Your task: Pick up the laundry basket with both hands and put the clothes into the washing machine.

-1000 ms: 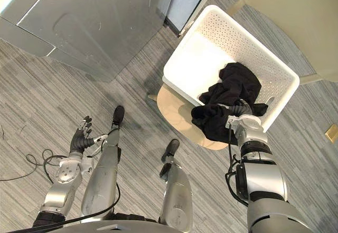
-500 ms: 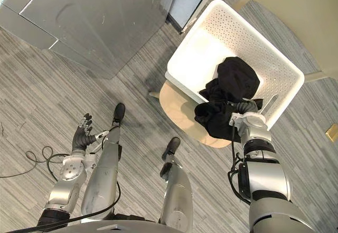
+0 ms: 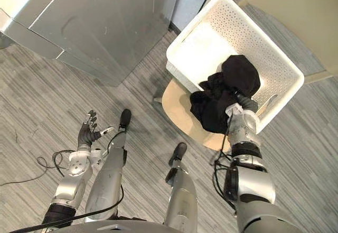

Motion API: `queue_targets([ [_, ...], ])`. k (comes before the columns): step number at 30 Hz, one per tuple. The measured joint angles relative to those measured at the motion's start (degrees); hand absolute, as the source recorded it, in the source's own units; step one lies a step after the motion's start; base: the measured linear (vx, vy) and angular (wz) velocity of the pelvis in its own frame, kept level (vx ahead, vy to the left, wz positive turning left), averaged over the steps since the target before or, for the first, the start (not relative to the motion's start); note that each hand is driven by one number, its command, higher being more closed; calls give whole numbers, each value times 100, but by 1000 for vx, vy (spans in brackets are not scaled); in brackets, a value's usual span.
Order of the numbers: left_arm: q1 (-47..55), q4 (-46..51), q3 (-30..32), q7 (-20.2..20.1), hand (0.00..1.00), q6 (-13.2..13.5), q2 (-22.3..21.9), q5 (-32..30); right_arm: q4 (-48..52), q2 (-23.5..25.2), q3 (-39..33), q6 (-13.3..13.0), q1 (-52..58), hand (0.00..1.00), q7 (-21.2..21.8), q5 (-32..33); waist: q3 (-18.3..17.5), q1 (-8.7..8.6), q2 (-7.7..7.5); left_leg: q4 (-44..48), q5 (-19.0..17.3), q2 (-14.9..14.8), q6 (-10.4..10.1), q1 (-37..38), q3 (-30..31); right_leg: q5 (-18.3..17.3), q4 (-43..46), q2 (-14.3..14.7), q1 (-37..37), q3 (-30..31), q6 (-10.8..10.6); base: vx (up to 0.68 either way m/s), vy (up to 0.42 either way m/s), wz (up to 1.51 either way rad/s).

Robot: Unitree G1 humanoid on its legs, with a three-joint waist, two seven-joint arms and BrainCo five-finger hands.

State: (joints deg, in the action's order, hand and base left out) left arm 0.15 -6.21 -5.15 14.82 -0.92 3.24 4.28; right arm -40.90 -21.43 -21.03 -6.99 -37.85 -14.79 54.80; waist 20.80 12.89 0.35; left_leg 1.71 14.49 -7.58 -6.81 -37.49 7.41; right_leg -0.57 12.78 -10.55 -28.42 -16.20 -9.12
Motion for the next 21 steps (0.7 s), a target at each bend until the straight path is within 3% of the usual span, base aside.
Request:
queue_targets([
  [4,0,-25,-1,8,0,0,2,1,1451,320,39,-588,-217,100,-213,458,1,6,0,-29,5,4,6,242,-104,-2,-12,-39,205,44,-2,62,-22,2],
  [9,52,-136,-5,-12,0,-1,6,2,2588,493,108,-1030,-329,100,-305,519,10,-90,-7,-99,-41,47,17,683,-195,-90,67,-86,532,117,-11,8,-10,0],
  [14,224,-123,40,-78,0,-1,14,4,3480,787,296,-1083,-4,100,-317,559,17,-222,-12,-164,-163,113,21,1240,-222,-358,286,-199,944,122,22,-1,-35,9],
  [21,811,56,342,-253,0,-28,22,1,4072,912,281,-1074,679,100,-270,560,-103,-358,-37,-374,-147,217,54,1843,-211,-443,244,-293,1552,-2,-76,60,-37,11],
])
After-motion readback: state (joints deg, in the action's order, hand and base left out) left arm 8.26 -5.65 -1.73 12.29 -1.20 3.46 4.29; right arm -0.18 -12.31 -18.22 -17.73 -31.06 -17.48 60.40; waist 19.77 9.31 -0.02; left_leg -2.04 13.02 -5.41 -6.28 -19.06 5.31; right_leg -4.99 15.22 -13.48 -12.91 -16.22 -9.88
